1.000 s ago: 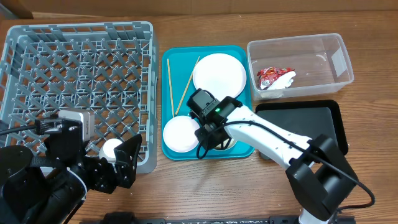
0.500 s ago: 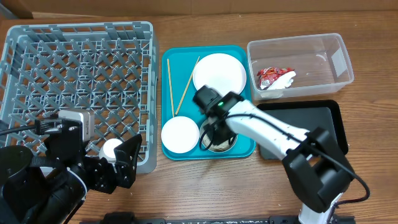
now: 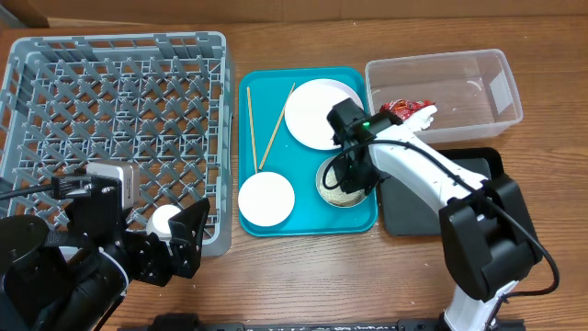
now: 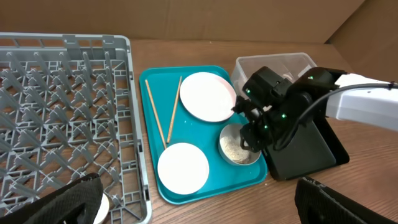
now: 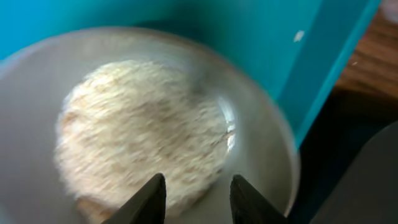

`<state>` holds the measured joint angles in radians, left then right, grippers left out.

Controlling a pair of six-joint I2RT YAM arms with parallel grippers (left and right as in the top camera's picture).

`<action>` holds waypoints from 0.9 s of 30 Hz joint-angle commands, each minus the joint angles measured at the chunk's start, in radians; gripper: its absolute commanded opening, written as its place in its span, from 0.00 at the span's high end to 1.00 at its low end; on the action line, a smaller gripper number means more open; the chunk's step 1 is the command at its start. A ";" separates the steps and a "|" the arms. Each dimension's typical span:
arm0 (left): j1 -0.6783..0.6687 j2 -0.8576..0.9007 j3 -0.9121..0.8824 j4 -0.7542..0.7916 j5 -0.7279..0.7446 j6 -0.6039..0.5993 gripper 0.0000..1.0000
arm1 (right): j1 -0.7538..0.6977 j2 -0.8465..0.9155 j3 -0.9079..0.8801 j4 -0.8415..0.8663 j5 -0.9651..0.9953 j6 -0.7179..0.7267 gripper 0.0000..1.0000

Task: Sort waste into correct bins and load items into the dishwasher
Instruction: 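Grasp the rim of the grey rice bowl with the right gripper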

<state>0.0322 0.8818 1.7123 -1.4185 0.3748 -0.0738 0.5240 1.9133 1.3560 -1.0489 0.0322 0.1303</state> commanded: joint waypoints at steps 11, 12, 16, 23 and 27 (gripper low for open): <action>-0.006 0.002 0.009 0.001 0.011 0.018 0.00 | 0.165 -0.097 0.034 0.090 -0.007 0.014 0.58; -0.006 0.002 0.009 0.000 0.011 0.018 0.00 | 0.164 -0.081 0.023 0.110 -0.008 0.028 0.58; -0.006 0.002 0.009 0.000 0.011 0.018 0.00 | 0.165 -0.032 0.006 0.157 -0.008 0.072 0.64; -0.006 0.002 0.009 0.000 0.011 0.018 0.00 | 0.165 0.023 0.004 0.161 -0.008 0.120 0.69; -0.006 0.002 0.009 0.000 0.011 0.018 0.00 | 0.165 0.036 -0.009 0.164 -0.008 0.156 0.82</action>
<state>0.0322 0.8818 1.7123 -1.4185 0.3748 -0.0738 0.6933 1.9385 1.3643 -0.8894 0.0235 0.2447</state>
